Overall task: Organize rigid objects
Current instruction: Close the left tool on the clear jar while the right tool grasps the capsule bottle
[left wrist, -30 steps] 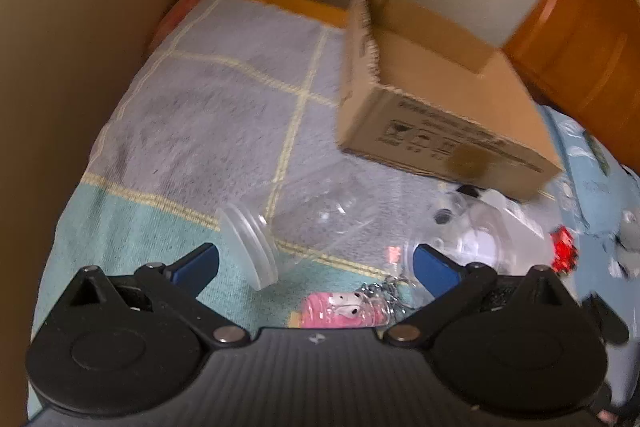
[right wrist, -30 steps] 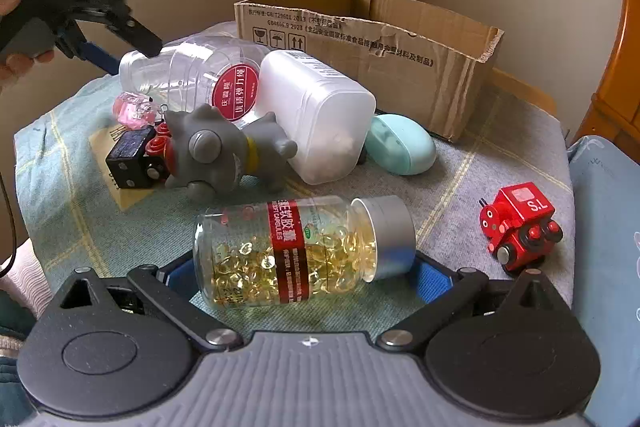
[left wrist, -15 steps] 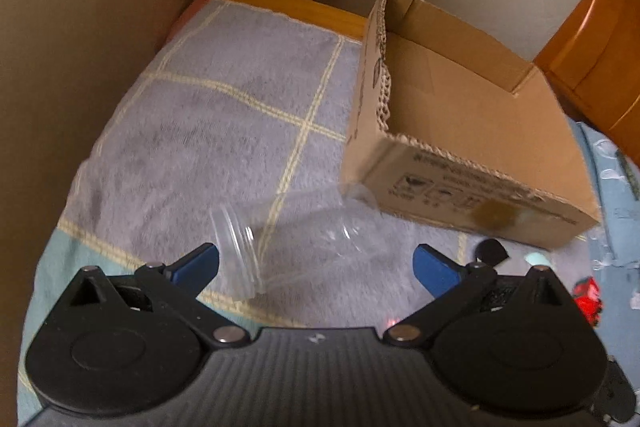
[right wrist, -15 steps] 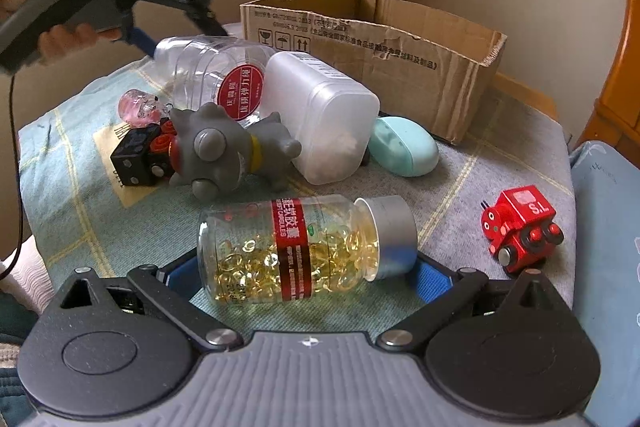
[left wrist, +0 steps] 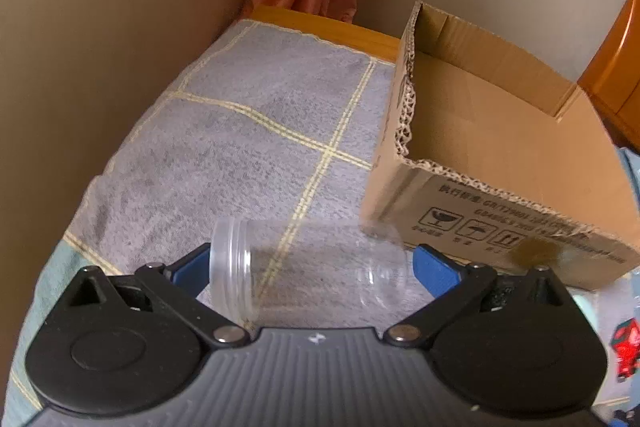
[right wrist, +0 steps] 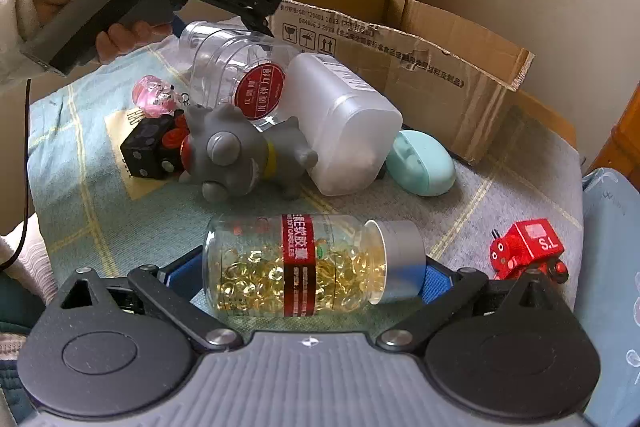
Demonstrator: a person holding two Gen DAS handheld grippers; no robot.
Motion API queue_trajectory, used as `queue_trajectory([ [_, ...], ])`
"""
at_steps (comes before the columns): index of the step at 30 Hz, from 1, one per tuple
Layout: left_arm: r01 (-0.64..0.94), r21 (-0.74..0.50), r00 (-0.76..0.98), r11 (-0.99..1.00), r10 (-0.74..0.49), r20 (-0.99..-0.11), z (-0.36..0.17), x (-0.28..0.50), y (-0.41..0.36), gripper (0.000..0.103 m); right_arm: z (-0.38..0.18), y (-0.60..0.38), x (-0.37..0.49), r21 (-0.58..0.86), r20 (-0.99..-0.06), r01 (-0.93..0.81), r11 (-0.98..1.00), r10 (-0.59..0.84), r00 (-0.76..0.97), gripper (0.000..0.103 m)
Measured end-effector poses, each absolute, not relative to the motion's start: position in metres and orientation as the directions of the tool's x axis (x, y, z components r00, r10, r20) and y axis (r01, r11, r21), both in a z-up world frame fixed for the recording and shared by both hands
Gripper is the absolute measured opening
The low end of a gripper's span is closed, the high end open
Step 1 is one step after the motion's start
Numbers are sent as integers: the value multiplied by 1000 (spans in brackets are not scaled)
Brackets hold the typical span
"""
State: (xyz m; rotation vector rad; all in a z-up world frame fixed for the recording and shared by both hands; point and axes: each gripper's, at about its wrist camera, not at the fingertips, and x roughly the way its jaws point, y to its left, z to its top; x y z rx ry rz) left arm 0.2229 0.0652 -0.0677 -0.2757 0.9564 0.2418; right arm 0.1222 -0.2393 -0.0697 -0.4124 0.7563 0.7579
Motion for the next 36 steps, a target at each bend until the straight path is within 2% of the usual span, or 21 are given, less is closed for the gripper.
queue_trajectory([
  [9, -299, -54, 565, 953, 131, -815, -68, 223, 64, 102, -64, -236, 127, -76, -757, -759, 647, 458, 467, 103],
  [17, -260, -29, 569, 965, 129, -812, -71, 221, 59, 99, -60, -238, 130, -19, -778, -684, 729, 419, 468, 101],
  [19, -248, -25, 577, 969, 127, -807, -71, 220, 59, 95, -59, -237, 129, -27, -782, -671, 741, 402, 477, 99],
  [23, -227, -26, 579, 974, 113, -807, -70, 218, 61, 95, -58, -235, 127, -36, -789, -654, 755, 380, 483, 99],
  [26, -193, -17, 579, 981, 100, -809, -69, 215, 61, 95, -56, -236, 127, -37, -790, -647, 761, 374, 485, 96],
  [36, -39, 57, 568, 998, 69, -820, -53, 195, 64, 95, -49, -238, 126, -14, -812, -641, 767, 366, 456, 96],
])
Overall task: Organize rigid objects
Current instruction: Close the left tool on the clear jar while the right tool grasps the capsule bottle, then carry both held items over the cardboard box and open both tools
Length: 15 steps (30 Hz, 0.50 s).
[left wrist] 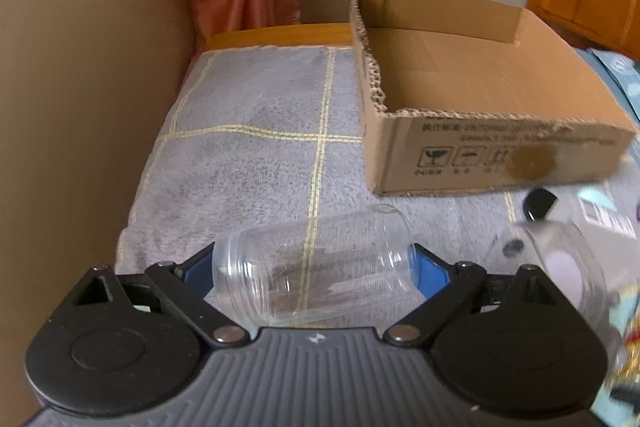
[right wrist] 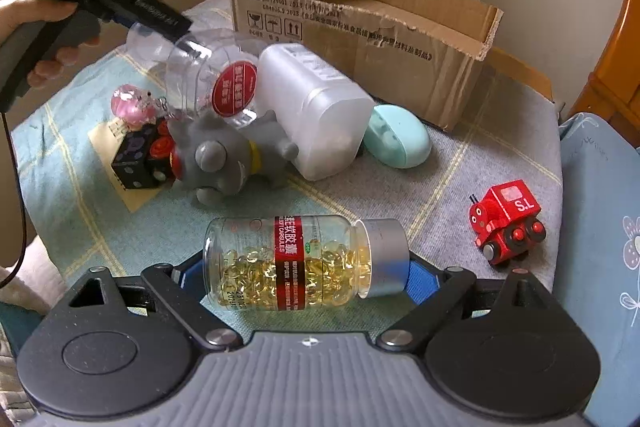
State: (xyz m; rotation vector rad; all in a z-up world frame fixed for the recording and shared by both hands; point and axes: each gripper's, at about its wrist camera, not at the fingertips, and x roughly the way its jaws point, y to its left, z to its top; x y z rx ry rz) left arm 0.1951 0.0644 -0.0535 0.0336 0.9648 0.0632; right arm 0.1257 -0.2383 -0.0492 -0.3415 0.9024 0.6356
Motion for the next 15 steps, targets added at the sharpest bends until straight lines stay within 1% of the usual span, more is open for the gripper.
queue_trajectory([
  [7, 91, 44, 577, 995, -17, -816, -19, 180, 62, 95, -21, -239, 128, -27, -788, -634, 773, 374, 489, 96],
  [11, 175, 23, 590, 984, -86, -803, 5, 181, 56, 95, 6, -240, 136, -34, -751, -623, 781, 392, 532, 96],
  [15, 224, 12, 598, 975, -127, -791, 25, 189, 45, 95, 32, -236, 151, -52, -705, -601, 797, 397, 587, 96],
])
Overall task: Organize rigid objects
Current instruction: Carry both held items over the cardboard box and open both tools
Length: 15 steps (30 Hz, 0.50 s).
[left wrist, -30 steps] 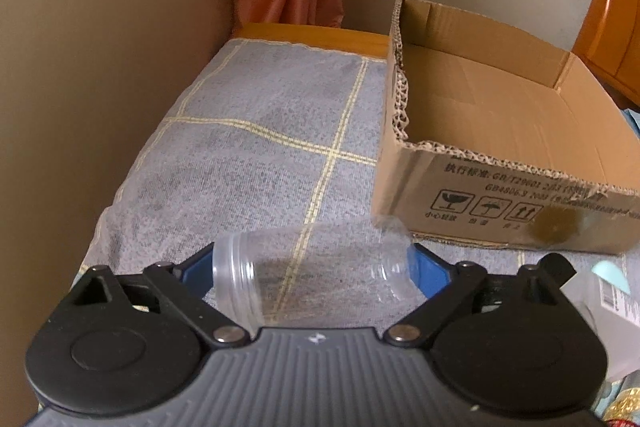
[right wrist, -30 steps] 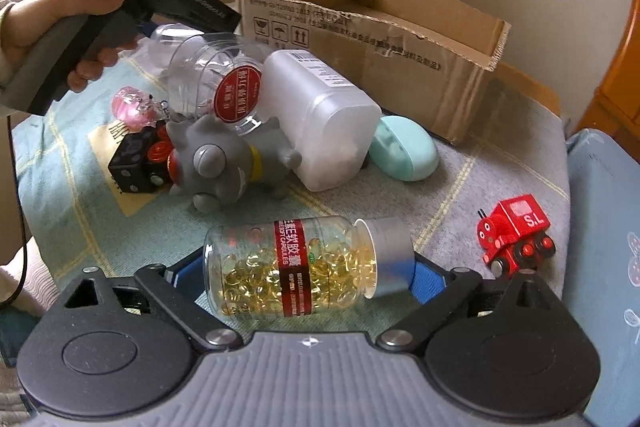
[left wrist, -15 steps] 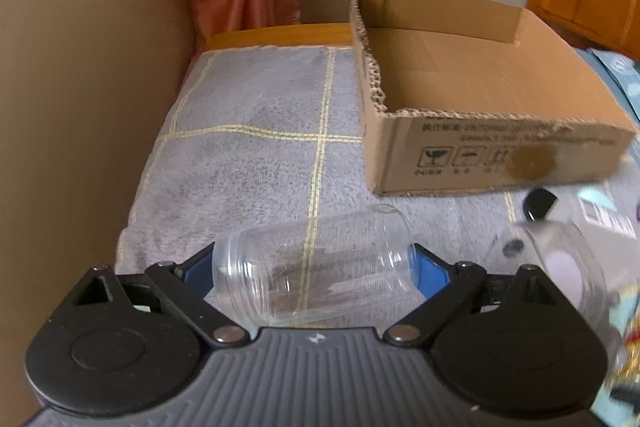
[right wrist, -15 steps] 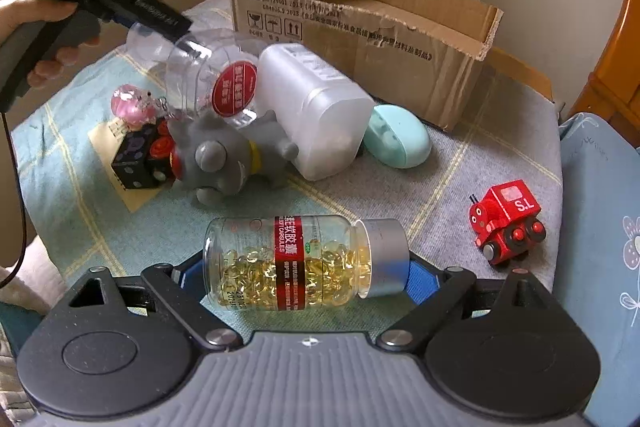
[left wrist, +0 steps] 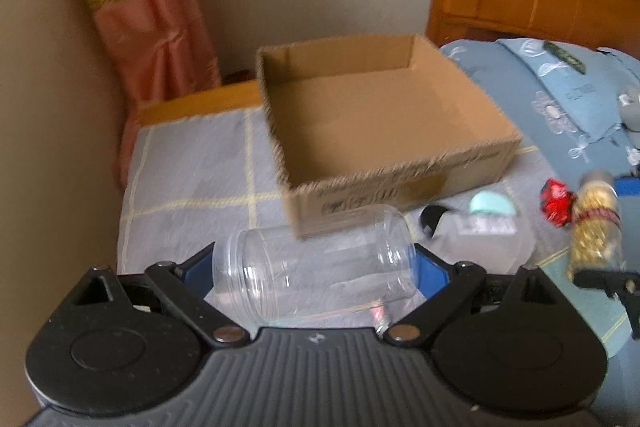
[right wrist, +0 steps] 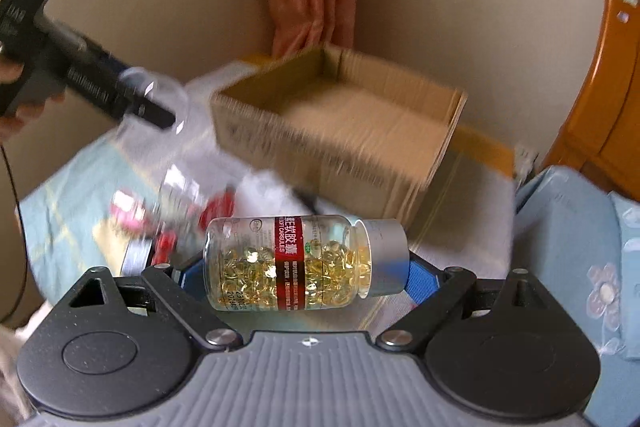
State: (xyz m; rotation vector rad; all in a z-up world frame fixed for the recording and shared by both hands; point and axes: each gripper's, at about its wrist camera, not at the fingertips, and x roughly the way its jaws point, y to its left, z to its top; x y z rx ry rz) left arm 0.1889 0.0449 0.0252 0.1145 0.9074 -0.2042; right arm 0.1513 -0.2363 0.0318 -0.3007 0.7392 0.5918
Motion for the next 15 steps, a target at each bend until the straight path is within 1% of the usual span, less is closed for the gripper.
queue_trajectory([
  [4, 251, 28, 625, 968, -140, -768, 38, 209, 34, 95, 49, -225, 178, -60, -686, -551, 832, 367, 628, 96],
  [7, 251, 26, 636, 968, -145, -758, 43, 228, 26, 95, 57, -215, 203, -45, -688, -499, 866, 335, 643, 96],
  [15, 186, 25, 634, 982, -101, -767, 42, 291, 13, 95, 64, -191, 263, 35, -699, -383, 923, 296, 651, 96],
])
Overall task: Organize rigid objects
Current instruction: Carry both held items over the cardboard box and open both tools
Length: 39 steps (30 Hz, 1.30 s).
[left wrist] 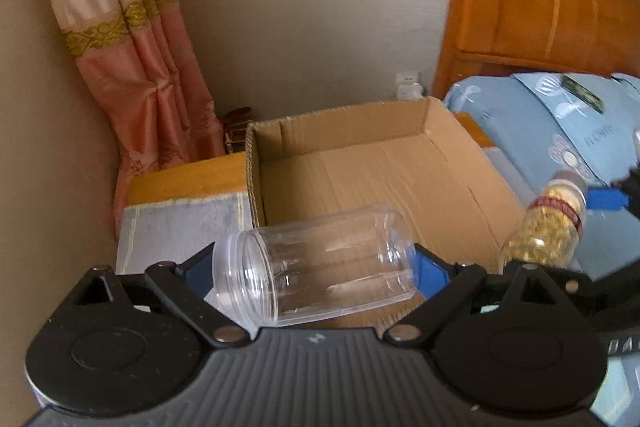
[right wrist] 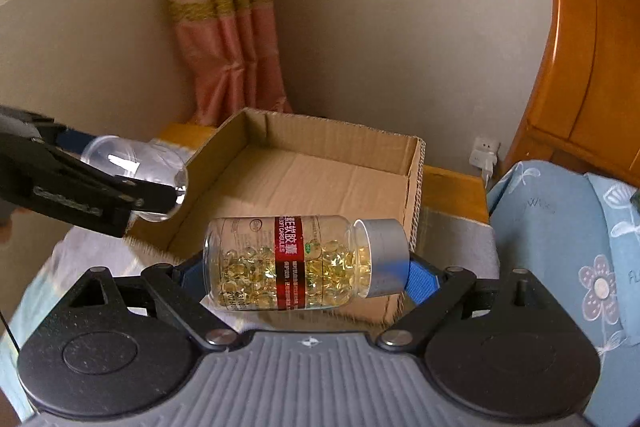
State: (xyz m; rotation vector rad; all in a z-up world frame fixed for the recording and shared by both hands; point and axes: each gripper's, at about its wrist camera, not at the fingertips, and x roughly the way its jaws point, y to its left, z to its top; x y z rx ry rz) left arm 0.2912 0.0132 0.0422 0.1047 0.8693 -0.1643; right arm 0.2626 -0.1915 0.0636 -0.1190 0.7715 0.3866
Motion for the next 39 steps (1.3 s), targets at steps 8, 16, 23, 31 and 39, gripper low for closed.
queue_trajectory([
  [8, 156, 28, 625, 987, -77, -777, 42, 342, 6, 95, 57, -181, 304, 55, -722, -338, 939, 271, 636, 96],
  [16, 143, 36, 614, 989, -60, -787, 32, 374, 1, 95, 44, -179, 340, 71, -711, -324, 944, 275, 647, 103],
  [23, 165, 53, 618, 985, -61, -784, 24, 383, -9, 95, 34, -188, 326, 90, -718, -292, 952, 266, 643, 103],
  [31, 169, 64, 639, 983, -60, -766, 30, 383, -16, 97, 46, -191, 305, 88, -685, -303, 949, 278, 673, 103],
  [39, 184, 61, 651, 981, -75, -755, 42, 352, -12, 97, 51, -195, 277, 46, -676, -292, 955, 245, 695, 103],
])
